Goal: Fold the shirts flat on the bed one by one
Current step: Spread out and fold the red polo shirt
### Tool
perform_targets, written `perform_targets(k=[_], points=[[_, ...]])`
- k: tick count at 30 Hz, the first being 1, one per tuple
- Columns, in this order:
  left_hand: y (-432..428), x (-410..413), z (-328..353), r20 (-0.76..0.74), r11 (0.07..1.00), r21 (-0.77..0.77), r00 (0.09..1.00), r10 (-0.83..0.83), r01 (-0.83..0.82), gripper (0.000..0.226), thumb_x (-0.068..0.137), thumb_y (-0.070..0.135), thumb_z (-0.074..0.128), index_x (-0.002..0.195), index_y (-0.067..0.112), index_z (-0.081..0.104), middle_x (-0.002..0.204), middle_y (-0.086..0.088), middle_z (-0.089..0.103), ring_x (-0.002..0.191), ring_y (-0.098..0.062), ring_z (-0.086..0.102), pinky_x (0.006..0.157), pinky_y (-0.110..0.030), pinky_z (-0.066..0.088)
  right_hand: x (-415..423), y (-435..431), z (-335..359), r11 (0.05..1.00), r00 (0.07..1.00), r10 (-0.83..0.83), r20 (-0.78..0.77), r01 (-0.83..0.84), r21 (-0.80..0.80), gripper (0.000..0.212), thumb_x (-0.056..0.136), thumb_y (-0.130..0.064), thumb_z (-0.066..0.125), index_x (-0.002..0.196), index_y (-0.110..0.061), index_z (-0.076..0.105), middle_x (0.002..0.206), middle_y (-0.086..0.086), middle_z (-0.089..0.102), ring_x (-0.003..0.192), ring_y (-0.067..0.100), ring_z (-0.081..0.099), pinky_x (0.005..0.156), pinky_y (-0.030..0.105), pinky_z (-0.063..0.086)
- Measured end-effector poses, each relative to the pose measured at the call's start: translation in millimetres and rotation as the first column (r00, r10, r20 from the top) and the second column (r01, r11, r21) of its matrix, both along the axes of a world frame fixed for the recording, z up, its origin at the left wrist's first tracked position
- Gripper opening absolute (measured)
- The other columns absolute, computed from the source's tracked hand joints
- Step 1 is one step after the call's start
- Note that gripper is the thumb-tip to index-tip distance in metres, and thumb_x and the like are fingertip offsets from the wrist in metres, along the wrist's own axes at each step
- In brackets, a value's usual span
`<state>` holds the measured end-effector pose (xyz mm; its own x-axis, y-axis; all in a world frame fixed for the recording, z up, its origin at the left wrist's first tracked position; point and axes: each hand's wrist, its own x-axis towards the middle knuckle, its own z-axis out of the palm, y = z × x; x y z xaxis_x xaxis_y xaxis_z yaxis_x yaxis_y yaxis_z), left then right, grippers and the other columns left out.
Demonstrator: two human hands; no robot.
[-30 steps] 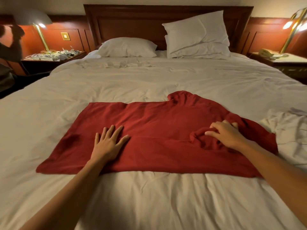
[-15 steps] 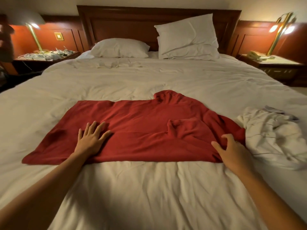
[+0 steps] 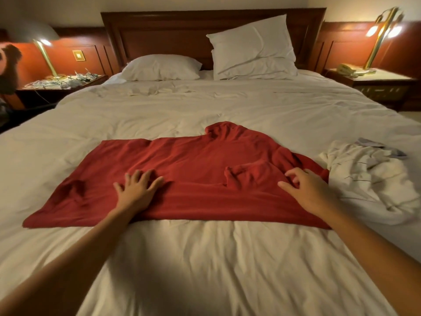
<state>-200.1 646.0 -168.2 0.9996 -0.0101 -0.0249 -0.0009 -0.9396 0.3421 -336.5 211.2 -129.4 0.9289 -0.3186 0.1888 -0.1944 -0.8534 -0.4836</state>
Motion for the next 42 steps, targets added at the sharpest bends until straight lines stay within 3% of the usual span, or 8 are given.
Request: perform_targets(k=[8,13,17,22,25,29,34,42], points=[[-177,-11,2,0.131,0.934,-0.171,0.947,-0.294,0.314,0.069,0.082,0.083,0.036,0.125,0.037,0.063,0.137,0.006,0.051,0.134,-0.02,0.038,0.118,-0.045,0.015,82,18,-5,0.97,0.985,-0.134,-0.107,0.153,0.191,0.061,0.088,-0.05,0.069,0.13,-0.007,0.062,0.124,0.015,0.067,0.121,0.034,0.058,0.1,0.037,0.043],[-208,12,-4,0.108,0.941,-0.264,0.976,-0.187,0.21,0.055,0.09,0.069,0.05,0.124,0.028,0.065,0.135,0.002,0.051,0.128,-0.026,0.038,0.109,-0.045,0.02,100,13,-12,0.984,0.979,-0.135,-0.155,0.151,0.097,0.046,0.086,-0.053,0.07,0.065,-0.014,0.058,0.078,0.009,0.066,0.089,0.036,0.065,0.07,0.034,0.044],[-212,33,7,0.036,0.903,-0.414,0.993,-0.11,0.115,0.036,0.091,0.059,0.059,0.106,0.029,0.071,0.119,0.003,0.063,0.123,-0.027,0.047,0.107,-0.049,0.022,116,4,-9,0.971,0.992,-0.125,-0.025,0.128,0.2,0.039,0.083,-0.045,0.076,0.078,-0.007,0.07,0.08,0.008,0.07,0.08,0.027,0.063,0.074,0.035,0.046],[-208,29,57,0.083,0.606,-0.749,0.945,-0.318,0.269,0.018,0.089,0.036,0.073,0.085,0.019,0.069,0.079,0.009,0.064,0.076,-0.006,0.059,0.081,-0.026,0.047,102,-6,29,0.866,0.987,-0.008,0.162,-0.075,0.495,0.022,0.08,-0.042,0.079,0.087,-0.025,0.068,0.069,-0.008,0.064,0.062,0.011,0.061,0.055,0.022,0.048],[-173,0,78,0.055,0.538,-0.701,0.788,-0.613,0.467,0.024,0.086,0.04,0.073,0.098,0.019,0.074,0.104,0.01,0.066,0.093,0.001,0.063,0.083,-0.014,0.048,47,-24,39,0.858,0.965,0.26,0.048,-0.253,0.446,0.018,0.078,-0.033,0.081,0.086,-0.035,0.065,0.065,-0.005,0.063,0.049,0.008,0.056,0.043,0.023,0.043],[-136,-41,59,0.066,0.663,-0.649,0.897,-0.438,0.372,0.046,0.082,0.063,0.061,0.117,0.033,0.066,0.108,0.007,0.062,0.084,0.003,0.063,0.073,-0.02,0.05,-28,-35,27,0.91,0.936,0.321,-0.144,-0.263,0.32,0.041,0.081,-0.015,0.08,0.099,-0.049,0.065,0.088,-0.006,0.069,0.057,0.007,0.062,0.061,0.024,0.052],[-150,-61,29,-0.013,0.816,-0.565,0.988,-0.155,0.121,0.051,0.081,0.056,0.073,0.12,0.028,0.057,0.092,0.0,0.071,0.083,-0.021,0.068,0.083,-0.039,0.055,-28,-1,8,0.977,0.987,0.107,-0.123,-0.082,0.197,0.028,0.086,-0.044,0.071,0.113,-0.039,0.062,0.087,-0.01,0.069,0.085,0.01,0.067,0.084,0.034,0.052],[-178,-67,36,-0.19,0.504,-0.86,0.966,-0.175,-0.078,0.048,0.081,-0.003,0.076,0.124,0.015,0.063,0.087,-0.008,0.055,0.076,-0.024,0.065,0.076,-0.043,0.062,-1,51,11,0.955,0.991,-0.06,0.118,0.022,0.297,0.044,0.085,-0.021,0.076,0.127,-0.012,0.067,0.128,0.008,0.067,0.12,0.026,0.061,0.104,0.034,0.046]])
